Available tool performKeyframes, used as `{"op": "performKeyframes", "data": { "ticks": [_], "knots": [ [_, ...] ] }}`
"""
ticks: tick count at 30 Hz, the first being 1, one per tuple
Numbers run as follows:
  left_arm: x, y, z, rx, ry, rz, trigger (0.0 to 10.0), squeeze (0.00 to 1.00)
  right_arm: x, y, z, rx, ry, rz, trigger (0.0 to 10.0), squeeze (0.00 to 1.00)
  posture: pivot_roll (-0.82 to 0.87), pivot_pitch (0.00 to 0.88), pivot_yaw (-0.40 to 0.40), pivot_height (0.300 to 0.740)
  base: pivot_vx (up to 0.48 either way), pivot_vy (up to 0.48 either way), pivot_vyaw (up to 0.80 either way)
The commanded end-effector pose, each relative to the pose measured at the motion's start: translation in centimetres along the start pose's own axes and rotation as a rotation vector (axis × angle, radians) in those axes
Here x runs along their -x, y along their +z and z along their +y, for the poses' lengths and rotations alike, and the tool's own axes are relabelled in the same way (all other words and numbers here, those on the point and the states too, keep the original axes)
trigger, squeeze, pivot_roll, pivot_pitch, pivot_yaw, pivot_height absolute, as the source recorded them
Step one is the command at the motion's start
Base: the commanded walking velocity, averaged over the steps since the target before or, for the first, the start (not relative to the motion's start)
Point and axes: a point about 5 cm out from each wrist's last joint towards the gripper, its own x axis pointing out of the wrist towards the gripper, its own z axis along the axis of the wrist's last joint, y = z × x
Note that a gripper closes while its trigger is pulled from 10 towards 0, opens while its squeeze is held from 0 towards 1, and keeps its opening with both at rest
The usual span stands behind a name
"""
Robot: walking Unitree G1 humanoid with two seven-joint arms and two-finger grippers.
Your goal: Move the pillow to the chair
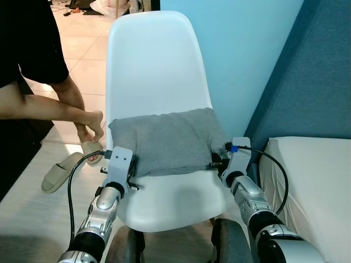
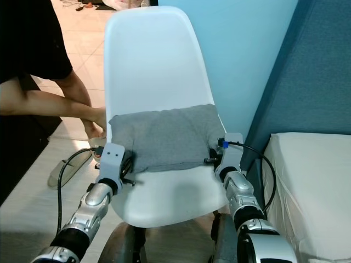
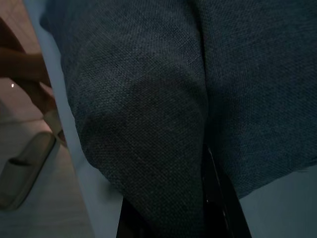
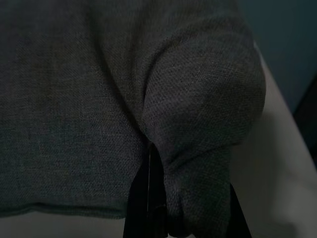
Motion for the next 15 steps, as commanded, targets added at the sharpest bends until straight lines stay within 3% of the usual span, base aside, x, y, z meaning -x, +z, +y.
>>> {"op": "performKeyframes", "data": {
  "ticks": [1,2,3,4,5,6,7,8,15],
  "knots": [
    [0.5,-1.4,-0.4,-0.008,-0.021,0.075,10.0,0.0,0.2,-1.4,0.6,0.012,0.033,0.066,10.0,0.0,0.02,0.174,-0.012,0.537,0.0,0.0,0.0],
    [0.6,-1.7,-0.5,-0.004,-0.027,0.095,10.0,0.0,0.3,-1.5,0.6,0.016,0.036,0.071,10.0,0.0,0.02,0.174,-0.012,0.537,0.0,0.0,0.0],
    [0.8,-2.0,-0.6,0.003,-0.031,0.11,10.0,0.24,0.3,-1.6,0.6,0.007,0.039,0.07,10.0,0.0,0.02,0.174,-0.012,0.537,0.0,0.0,0.0],
    [0.9,-2.2,-0.7,0.009,-0.033,0.128,10.0,0.6,0.4,-1.7,0.6,-0.001,0.038,0.072,10.0,0.0,0.02,0.173,-0.012,0.537,0.0,0.0,0.0],
    [0.9,-2.4,-0.7,0.015,-0.033,0.141,10.0,0.9,0.4,-1.8,0.6,-0.008,0.039,0.075,10.0,0.02,0.02,0.173,-0.011,0.537,0.0,0.0,0.0],
    [0.9,-2.4,-0.7,0.015,-0.033,0.141,10.0,0.9,0.4,-1.8,0.6,-0.008,0.039,0.075,10.0,0.02,0.02,0.173,-0.011,0.537,0.0,0.0,0.0],
    [1.0,-2.5,-0.7,0.021,-0.033,0.148,10.0,1.0,0.4,-1.9,0.6,-0.009,0.043,0.079,10.0,0.94,0.02,0.173,-0.01,0.537,0.0,0.0,0.0],
    [1.1,-2.6,-0.8,0.027,-0.035,0.151,10.0,1.0,0.4,-1.9,0.6,-0.01,0.043,0.082,10.0,1.0,0.02,0.172,-0.009,0.537,0.0,0.0,0.0],
    [0.9,-2.1,-0.7,0.022,-0.046,0.12,10.0,1.0,0.3,-1.5,0.4,-0.052,0.037,0.059,10.0,1.0,0.01,0.159,0.0,0.537,0.0,0.0,0.0]
  ]
}}
